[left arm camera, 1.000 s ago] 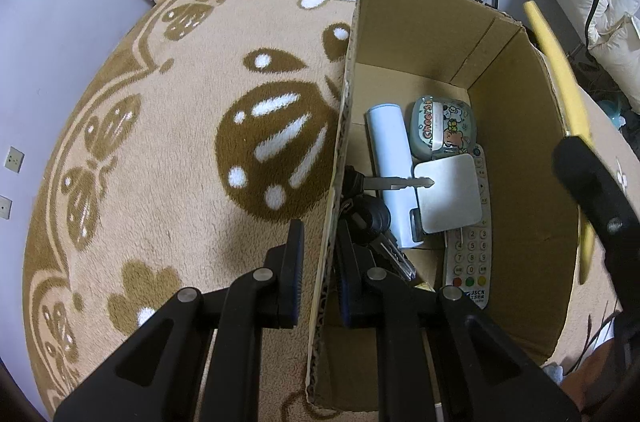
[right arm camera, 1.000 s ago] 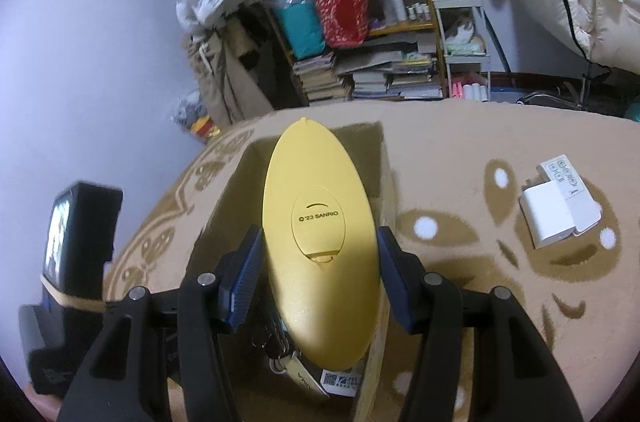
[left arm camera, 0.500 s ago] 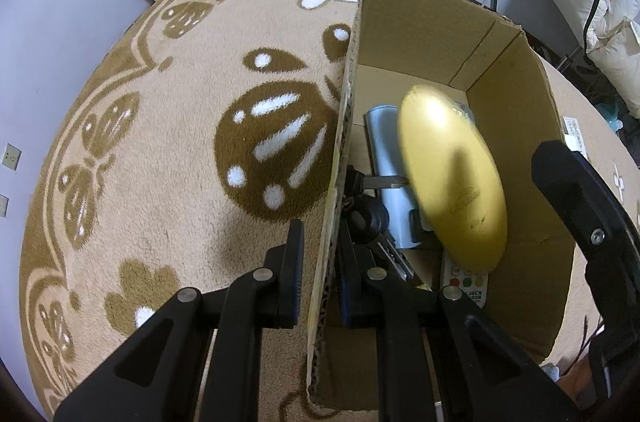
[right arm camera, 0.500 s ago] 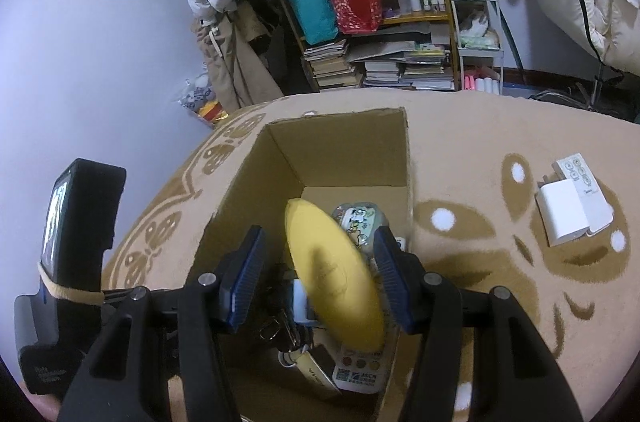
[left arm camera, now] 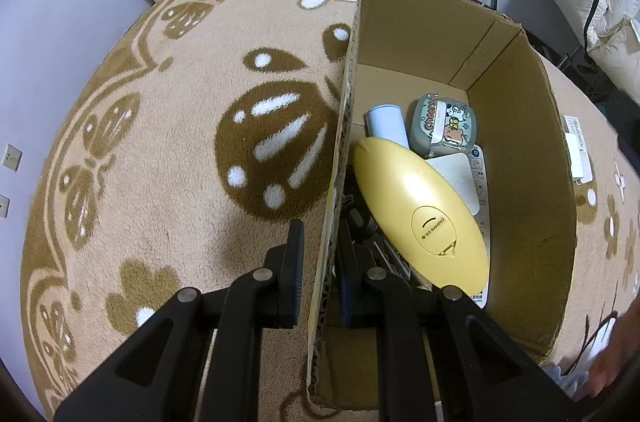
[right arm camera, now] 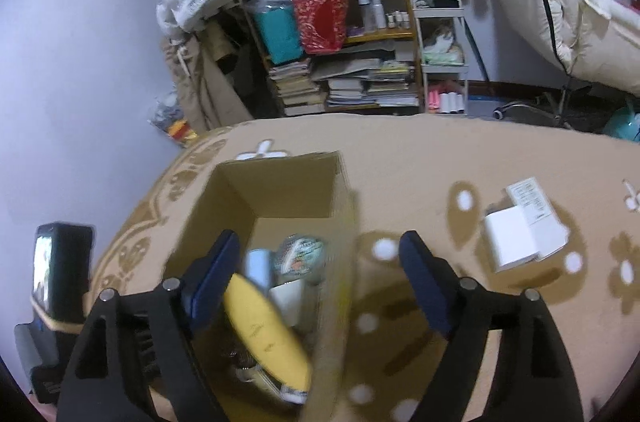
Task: Organize rigid objects
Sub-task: 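Lift the yellow oval case into the box and open the right gripper, then move the right gripper to the white square adapter and grasp it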
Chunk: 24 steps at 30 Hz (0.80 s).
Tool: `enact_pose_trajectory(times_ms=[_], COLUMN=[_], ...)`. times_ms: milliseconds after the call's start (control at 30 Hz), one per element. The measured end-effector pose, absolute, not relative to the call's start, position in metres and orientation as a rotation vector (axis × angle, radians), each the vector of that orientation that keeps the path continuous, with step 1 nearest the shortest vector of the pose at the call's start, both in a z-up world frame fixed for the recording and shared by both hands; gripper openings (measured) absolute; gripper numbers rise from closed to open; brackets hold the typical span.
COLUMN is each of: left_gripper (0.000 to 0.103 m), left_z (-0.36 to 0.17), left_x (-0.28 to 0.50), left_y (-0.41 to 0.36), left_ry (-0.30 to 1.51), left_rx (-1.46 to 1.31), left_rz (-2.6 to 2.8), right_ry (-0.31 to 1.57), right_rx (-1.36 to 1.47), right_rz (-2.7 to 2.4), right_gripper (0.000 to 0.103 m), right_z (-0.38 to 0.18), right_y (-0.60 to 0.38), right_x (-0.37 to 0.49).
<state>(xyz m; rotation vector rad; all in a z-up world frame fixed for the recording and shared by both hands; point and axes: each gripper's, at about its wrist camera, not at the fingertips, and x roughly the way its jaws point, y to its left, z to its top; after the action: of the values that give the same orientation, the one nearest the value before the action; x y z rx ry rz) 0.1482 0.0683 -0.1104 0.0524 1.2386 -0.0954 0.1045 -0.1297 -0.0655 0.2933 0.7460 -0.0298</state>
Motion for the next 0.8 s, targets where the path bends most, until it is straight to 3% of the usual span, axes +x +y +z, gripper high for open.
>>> enact_pose_trajectory(times_ms=[133, 333, 800], left_gripper=[0.014, 0.014, 0.014], left_z=[-0.110, -0.110, -0.111], left_x=[0.148, 0.148, 0.150], left_y=[0.069, 0.069, 0.070], left_ry=[1.241, 1.241, 1.244], left_rx=[0.047, 0.048, 0.045], left_rz=[-0.095, -0.095, -0.094], right_ry=[0.753, 0.774, 0.958], right_rx=[0.259, 0.197, 0.220], right_rz=[-0.088, -0.180, -0.261], right_gripper=[0.103, 0.103, 0.103], right_z=[-0.058, -0.062, -0.136], right_y=[-0.153, -0.186, -0.232], right_x=[0.114, 0.128, 0.151])
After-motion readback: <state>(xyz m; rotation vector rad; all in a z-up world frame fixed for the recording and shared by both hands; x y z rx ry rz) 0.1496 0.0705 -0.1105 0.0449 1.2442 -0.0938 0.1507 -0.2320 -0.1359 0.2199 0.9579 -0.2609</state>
